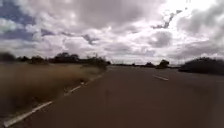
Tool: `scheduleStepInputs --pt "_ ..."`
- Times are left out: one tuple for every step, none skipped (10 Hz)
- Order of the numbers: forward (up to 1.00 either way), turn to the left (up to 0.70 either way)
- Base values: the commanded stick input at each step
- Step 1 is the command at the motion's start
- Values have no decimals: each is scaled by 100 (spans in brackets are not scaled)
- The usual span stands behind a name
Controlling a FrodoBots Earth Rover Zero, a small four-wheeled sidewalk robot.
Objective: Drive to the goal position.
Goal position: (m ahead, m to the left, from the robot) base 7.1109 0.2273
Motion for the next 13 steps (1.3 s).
scheduleStepInputs --pt "85 0" --pt "85 0" --pt "85 0" --pt "85 0" --pt "85 0" --pt "85 0" --pt "85 0" --pt "85 0" --pt "85 0" --pt "85 0" --pt "85 0" --pt "85 0" --pt "85 0"
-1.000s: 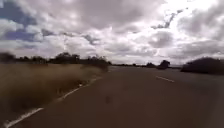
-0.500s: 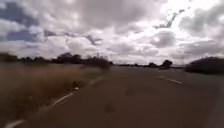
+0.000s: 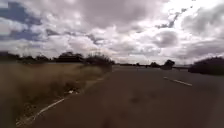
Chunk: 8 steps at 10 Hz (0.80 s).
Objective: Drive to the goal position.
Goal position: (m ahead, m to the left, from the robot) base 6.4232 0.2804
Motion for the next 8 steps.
scheduleStepInputs --pt "85 0" --pt "85 0" --pt "85 0" --pt "85 0" --pt "85 0" --pt "85 0" --pt "85 0" --pt "85 0"
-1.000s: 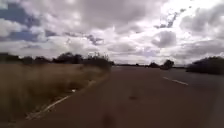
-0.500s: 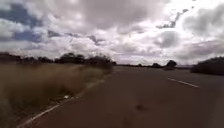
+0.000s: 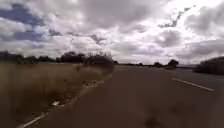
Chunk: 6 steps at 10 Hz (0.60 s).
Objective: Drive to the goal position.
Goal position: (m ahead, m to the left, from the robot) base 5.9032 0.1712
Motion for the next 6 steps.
scheduleStepInputs --pt "85 0" --pt "85 0" --pt "85 0" --pt "85 0" --pt "85 0" --pt "85 0"
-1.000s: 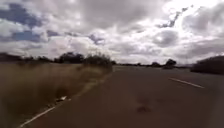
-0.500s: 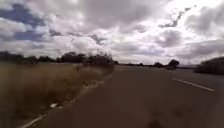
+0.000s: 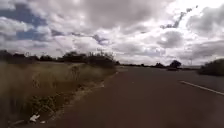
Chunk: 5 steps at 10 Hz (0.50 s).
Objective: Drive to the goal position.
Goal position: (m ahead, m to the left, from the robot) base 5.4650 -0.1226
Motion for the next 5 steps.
scheduleStepInputs --pt "85 0" --pt "85 -3" --pt "85 -20" --pt "85 -7" --pt "85 -10"
